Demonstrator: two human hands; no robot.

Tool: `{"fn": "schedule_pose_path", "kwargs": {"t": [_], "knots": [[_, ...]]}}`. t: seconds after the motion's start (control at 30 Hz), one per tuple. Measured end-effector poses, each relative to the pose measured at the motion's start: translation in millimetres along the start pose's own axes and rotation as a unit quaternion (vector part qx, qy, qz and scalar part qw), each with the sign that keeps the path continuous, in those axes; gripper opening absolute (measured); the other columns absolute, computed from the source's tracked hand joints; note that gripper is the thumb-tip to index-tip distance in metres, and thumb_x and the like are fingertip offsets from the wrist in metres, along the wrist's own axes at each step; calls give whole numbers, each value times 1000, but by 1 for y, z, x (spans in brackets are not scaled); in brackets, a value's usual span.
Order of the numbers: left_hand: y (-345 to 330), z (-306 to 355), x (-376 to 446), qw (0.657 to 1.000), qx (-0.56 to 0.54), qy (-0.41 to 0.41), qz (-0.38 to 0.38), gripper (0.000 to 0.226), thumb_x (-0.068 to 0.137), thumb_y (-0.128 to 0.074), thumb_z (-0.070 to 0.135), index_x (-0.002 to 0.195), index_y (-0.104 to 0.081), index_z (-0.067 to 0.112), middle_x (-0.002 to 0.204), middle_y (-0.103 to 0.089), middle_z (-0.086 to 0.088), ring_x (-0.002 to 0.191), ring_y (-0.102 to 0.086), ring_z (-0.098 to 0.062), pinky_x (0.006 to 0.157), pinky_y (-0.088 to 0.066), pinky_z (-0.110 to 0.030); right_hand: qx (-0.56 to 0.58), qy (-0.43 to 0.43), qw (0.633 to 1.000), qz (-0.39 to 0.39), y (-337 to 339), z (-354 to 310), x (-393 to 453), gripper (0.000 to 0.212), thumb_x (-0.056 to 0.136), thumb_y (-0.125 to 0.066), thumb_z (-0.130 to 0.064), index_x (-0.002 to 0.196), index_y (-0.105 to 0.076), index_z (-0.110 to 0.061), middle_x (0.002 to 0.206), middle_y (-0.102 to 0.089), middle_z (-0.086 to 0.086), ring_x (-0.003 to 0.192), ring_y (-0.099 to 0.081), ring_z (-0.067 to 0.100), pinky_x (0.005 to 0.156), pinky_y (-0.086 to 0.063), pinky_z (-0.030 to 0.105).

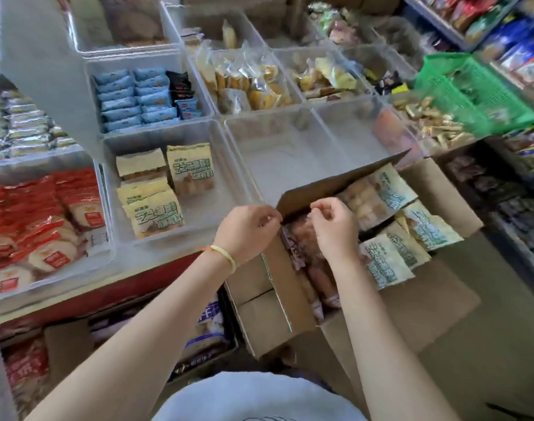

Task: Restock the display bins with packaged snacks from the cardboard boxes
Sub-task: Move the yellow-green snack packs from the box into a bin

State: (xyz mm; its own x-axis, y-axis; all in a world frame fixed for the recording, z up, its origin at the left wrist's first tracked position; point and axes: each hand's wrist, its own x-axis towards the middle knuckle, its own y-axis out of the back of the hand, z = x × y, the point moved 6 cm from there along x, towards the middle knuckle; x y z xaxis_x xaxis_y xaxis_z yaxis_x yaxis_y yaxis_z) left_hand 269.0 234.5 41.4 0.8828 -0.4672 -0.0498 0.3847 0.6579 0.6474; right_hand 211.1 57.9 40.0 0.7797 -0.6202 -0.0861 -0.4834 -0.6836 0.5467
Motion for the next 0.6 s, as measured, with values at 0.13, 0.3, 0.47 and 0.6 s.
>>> {"fn": "schedule_pose_path", "kwargs": {"t": [0.13, 0.3, 0.47, 0.6], "knots": [[-41, 39, -7, 999, 39, -25, -23, 18, 93, -57, 23, 91, -75, 21, 78, -70, 3, 74, -64, -19, 68, -52, -31, -142, -19, 989, 39, 48, 60, 6, 16, 91, -57, -10, 104, -64, -15, 109, -61, 5, 104, -57, 25, 80, -48, 32], [-98, 70, -13, 997, 46, 30, -60, 18, 95, -54, 24, 87, -70, 21, 74, -66, 1, 69, -59, -19, 68, -50, -33, -279, -26, 957, 79, 106, 118, 24, 47, 90, -63, -14, 134, -50, -5, 134, -51, 17, 122, -49, 34, 96, -44, 44], [-159, 85, -15, 993, -10, 95, -65, 20, 93, -56, 21, 94, -75, 26, 82, -69, 9, 67, -59, -10, 67, -48, -26, -267, -24, 961, -61, 119, 159, 34, 11, 99, -56, -17, 97, -57, -7, 105, -67, 16, 101, -61, 35, 75, -44, 38], [-176, 88, -15, 991, -23, 125, -38, 40, 87, -65, 28, 126, -61, 25, 118, -65, 4, 104, -61, -14, 93, -47, -28, -229, 78, 949, -201, 122, 129, 28, 18, 98, -59, -24, 103, -60, -7, 101, -67, 6, 98, -60, 30, 76, -47, 36]]}}
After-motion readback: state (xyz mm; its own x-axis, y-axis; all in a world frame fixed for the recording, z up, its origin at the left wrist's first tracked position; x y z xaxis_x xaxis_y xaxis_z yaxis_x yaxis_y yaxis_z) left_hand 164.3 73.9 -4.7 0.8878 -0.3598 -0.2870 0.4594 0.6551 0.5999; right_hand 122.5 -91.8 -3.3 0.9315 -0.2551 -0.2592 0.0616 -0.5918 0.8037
